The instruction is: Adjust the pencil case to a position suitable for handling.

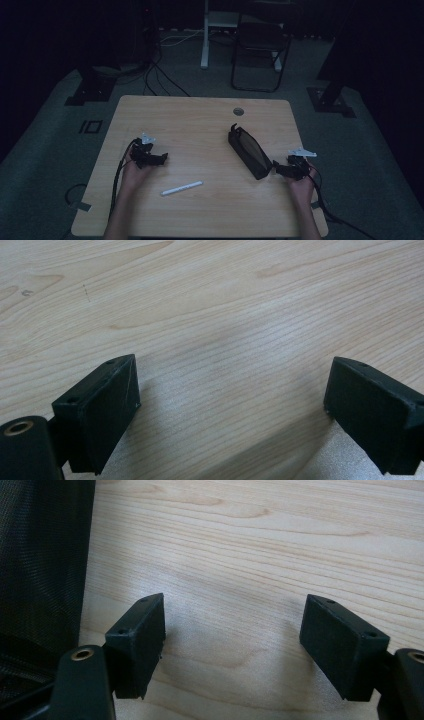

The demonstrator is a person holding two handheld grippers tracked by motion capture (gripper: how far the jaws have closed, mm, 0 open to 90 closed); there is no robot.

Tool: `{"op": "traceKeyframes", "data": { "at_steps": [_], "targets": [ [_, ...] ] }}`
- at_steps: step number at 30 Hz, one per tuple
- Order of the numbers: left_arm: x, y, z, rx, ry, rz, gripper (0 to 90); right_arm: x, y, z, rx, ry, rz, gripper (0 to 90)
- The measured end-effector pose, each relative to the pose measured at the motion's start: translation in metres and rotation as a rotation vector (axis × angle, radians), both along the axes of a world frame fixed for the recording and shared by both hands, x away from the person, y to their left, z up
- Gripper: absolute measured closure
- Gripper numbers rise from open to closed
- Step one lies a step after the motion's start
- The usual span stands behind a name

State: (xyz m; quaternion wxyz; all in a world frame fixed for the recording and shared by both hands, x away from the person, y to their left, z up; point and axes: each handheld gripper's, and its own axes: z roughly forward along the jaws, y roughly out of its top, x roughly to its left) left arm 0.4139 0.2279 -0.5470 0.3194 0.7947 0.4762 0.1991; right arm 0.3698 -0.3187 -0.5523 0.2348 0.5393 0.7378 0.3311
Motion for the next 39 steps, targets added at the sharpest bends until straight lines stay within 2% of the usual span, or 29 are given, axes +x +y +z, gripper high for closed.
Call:
{"op": "traceKeyframes", "data": {
  "at_steps": [11,14,18,25,29,39],
  "targets": [
    [0.0,0.0,0.0,-0.002,-0.002,0.007,9.2,0.0,0.0,0.0,0.001,0.001,0.005,25.5],
    [-0.001,0.002,0.001,-0.003,-0.006,0.014,15.5,0.0,0.0,0.0,0.001,0.001,0.005,25.4],
    [-0.003,0.001,0.002,0.0,0.0,0.021,15.9,0.0,0.0,0.0,0.0,0.001,0.006,25.6],
    [-0.008,-0.004,0.003,0.005,0.012,0.013,16.0,-0.002,0.001,0.0,0.004,-0.006,0.013,31.0],
    [-0.009,-0.004,0.003,0.004,0.01,0.009,16.0,-0.005,0.003,0.003,0.028,0.002,0.021,32.6],
    [-0.012,-0.003,0.001,-0.003,-0.005,0.006,15.8,-0.021,0.005,0.022,0.048,-0.063,0.041,32.6]
  ]
}}
